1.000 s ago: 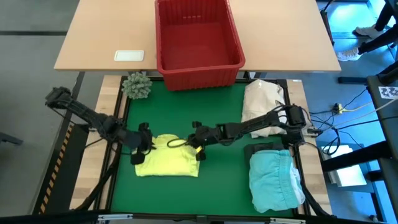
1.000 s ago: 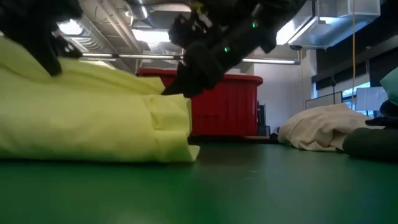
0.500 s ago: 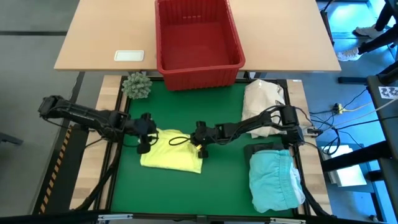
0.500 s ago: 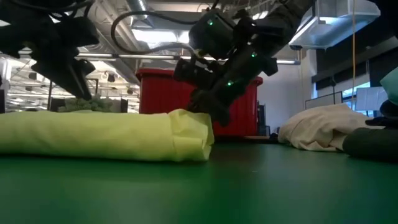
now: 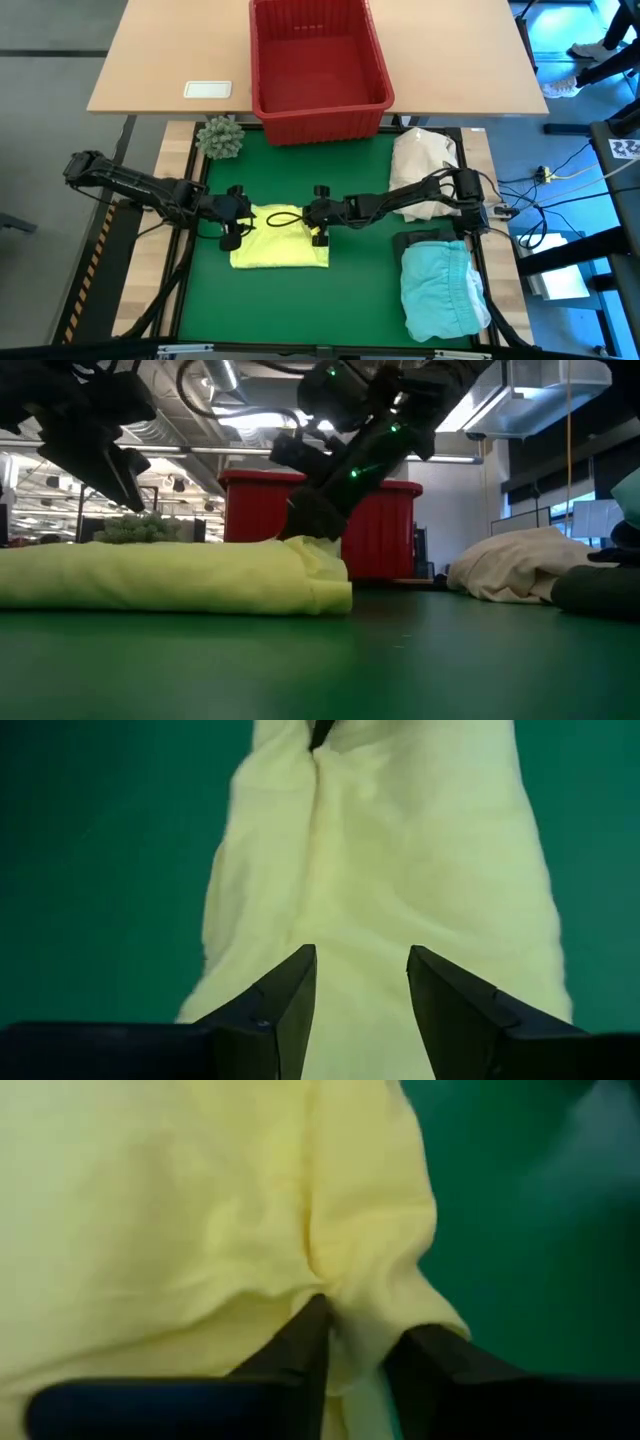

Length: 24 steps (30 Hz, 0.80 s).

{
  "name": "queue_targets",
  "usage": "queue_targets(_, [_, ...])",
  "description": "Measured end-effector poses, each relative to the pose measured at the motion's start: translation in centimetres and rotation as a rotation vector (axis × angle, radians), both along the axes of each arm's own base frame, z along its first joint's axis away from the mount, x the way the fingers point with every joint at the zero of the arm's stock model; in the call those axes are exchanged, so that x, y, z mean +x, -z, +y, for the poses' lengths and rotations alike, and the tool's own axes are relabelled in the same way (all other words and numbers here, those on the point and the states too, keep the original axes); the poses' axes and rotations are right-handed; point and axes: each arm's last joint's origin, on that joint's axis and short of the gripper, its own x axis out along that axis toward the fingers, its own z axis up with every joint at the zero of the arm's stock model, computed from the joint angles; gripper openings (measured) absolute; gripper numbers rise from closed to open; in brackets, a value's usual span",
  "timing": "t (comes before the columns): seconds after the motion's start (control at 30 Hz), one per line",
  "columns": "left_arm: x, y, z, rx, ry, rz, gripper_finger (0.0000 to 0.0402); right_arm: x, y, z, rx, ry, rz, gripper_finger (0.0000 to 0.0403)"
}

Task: Fold Laundry from Bin
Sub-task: Fold the yellow shirt

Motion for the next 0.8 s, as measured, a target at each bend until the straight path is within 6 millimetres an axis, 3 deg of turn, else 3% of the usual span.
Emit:
queue_targets(0.27, [0.0, 0.2, -1.1, 0.002, -0.004, 0.0, 0.0154, 0.6, -2.4, -0.1, -0.085, 0.051, 0.073, 0.0182])
queue_targets(0.47, [0.3, 0.7, -1.9, 0.014, 0.0, 0.021, 0.0154, 1.3, -4.3, -0.3, -0.139, 0.075, 0.07, 0.0229])
queue_targets(0.63, [1.0, 1.3, -2.2, 0.048, -0.013, 0.029, 0.0152, 2.5, -5.5, 0.3, 0.002, -0.01, -0.043, 0.0235])
queue_targets(0.8, [2.0, 2.4, -2.6, 0.022, -0.035, 0.072, 0.0152, 3.0, -2.9, 0.7, 0.15, -0.053, 0.003, 0.0189])
